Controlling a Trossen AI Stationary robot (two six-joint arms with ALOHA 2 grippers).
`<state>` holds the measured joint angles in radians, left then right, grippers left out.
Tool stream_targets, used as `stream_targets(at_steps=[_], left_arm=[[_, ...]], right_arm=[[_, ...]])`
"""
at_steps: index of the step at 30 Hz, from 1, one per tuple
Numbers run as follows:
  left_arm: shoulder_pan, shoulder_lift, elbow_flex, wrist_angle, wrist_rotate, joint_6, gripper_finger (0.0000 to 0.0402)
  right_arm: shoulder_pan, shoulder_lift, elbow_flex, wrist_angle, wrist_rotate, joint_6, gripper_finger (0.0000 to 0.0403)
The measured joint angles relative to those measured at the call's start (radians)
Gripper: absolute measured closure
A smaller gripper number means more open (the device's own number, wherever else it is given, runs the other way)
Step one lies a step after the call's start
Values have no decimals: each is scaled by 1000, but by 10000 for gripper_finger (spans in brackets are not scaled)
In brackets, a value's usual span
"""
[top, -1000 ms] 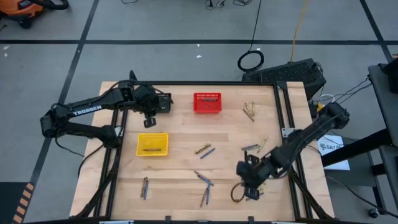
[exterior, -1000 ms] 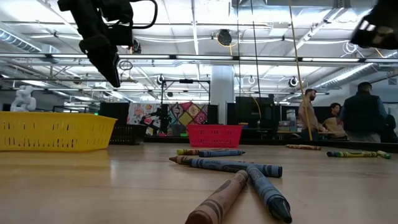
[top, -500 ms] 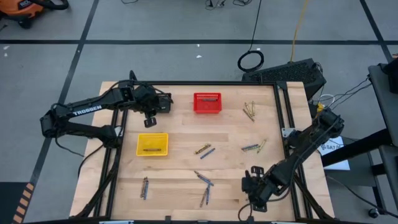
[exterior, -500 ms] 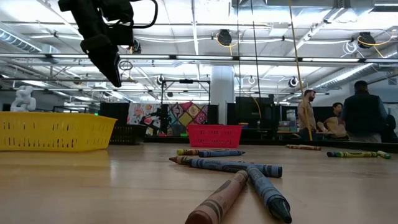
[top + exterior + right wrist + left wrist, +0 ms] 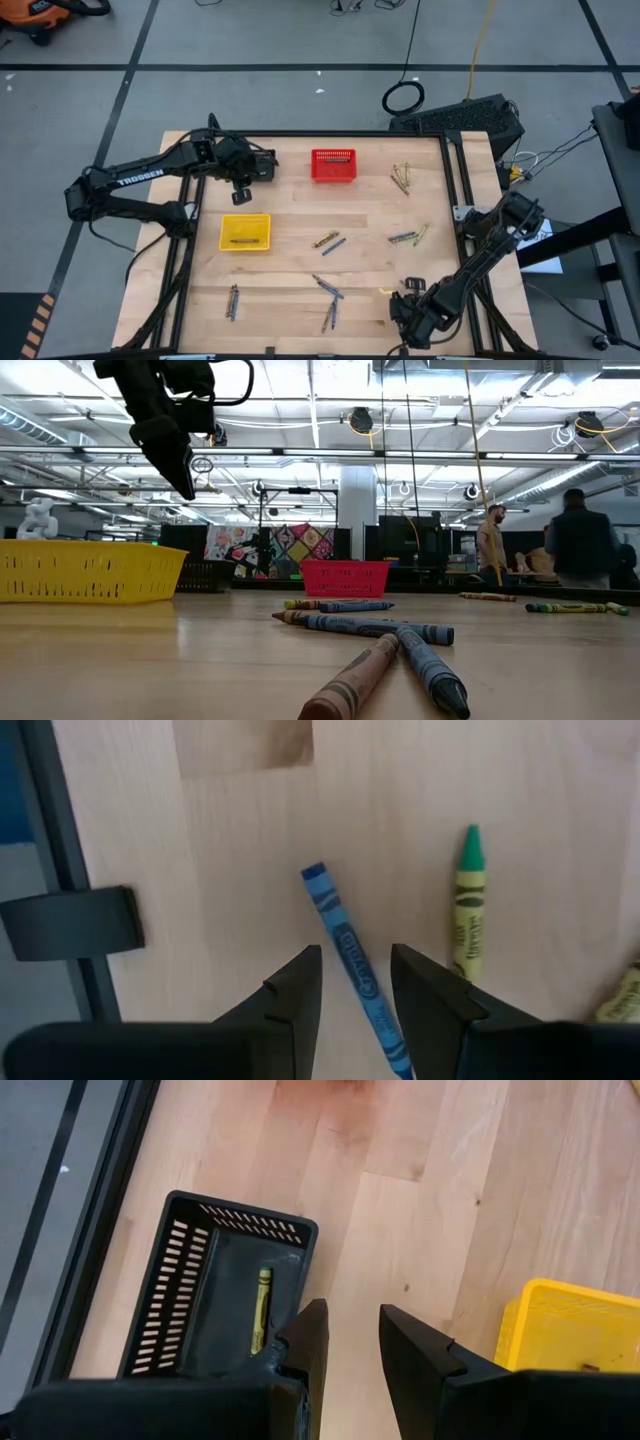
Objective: Sort crayons
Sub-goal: Put the blue crayon into the red basket
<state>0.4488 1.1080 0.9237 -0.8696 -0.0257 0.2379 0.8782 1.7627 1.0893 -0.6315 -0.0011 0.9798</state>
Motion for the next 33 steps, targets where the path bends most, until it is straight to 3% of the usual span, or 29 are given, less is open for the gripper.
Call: stream_targets(at_steps=[11, 22, 33], left_arm=[[0, 0, 0, 0, 0, 3, 310], [0, 0, 0, 0, 0, 3, 310], [0, 0, 0, -1, 0, 4, 310]], right_arm=[[14, 43, 4, 0, 4, 2, 295], [13, 45, 2, -3, -15, -31, 394], [-3, 0, -4, 8, -67, -68, 400]])
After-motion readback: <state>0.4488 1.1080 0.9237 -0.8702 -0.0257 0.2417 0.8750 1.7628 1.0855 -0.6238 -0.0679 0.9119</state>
